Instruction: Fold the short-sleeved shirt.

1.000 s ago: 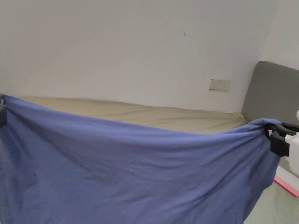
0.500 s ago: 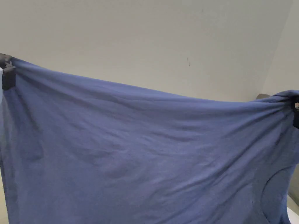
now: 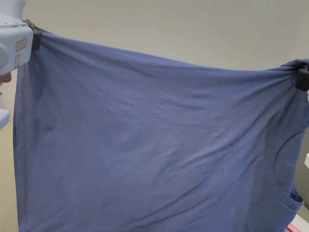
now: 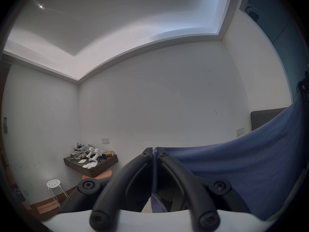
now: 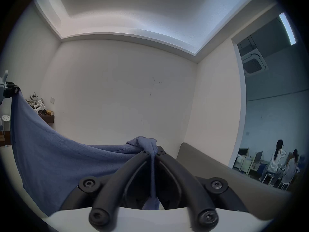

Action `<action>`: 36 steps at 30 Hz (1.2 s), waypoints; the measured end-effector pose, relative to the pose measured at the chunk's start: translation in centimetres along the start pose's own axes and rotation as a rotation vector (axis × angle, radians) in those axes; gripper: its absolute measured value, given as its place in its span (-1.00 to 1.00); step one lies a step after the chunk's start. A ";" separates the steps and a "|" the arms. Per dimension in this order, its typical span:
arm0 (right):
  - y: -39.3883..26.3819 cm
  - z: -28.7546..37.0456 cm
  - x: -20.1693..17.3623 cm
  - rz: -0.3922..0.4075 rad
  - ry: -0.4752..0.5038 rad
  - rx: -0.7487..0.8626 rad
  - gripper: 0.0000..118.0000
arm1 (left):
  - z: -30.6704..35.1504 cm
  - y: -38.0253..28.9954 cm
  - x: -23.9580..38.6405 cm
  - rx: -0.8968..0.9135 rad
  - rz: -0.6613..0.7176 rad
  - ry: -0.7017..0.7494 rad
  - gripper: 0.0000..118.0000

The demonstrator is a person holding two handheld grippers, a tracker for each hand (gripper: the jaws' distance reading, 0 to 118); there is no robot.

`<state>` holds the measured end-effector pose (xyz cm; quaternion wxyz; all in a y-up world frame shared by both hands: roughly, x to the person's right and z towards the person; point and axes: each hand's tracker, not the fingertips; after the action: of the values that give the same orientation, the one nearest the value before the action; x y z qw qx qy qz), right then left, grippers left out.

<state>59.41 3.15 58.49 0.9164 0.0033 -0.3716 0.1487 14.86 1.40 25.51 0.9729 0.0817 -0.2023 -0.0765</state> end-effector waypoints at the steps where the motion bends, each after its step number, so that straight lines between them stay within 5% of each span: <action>1: 0.3 -1.2 -0.2 0.011 -0.004 0.002 -0.95 | -1.2 0.1 0.1 -0.015 0.006 -0.001 -1.00; 17: 0.4 -14.8 -6.1 0.037 -0.014 0.003 -0.95 | -17.5 -3.8 3.4 -0.102 0.055 0.049 -1.00; 24: -6.8 -17.0 -8.1 0.063 0.009 -0.094 -0.95 | -18.4 -8.8 5.1 -0.161 0.080 0.014 -1.00; 28: -12.7 -16.1 -9.0 0.014 0.064 -0.188 -0.95 | -17.9 -14.3 5.9 -0.223 0.045 -0.014 -1.00; 36: -25.5 -9.6 -10.6 0.019 0.163 -0.387 -0.95 | -10.2 -27.0 7.4 -0.419 0.024 -0.078 -1.00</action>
<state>65.69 -22.94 46.96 0.9255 -0.1883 -0.3180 0.0831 22.55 -24.95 13.96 0.9609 -0.1278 -0.2202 -0.1083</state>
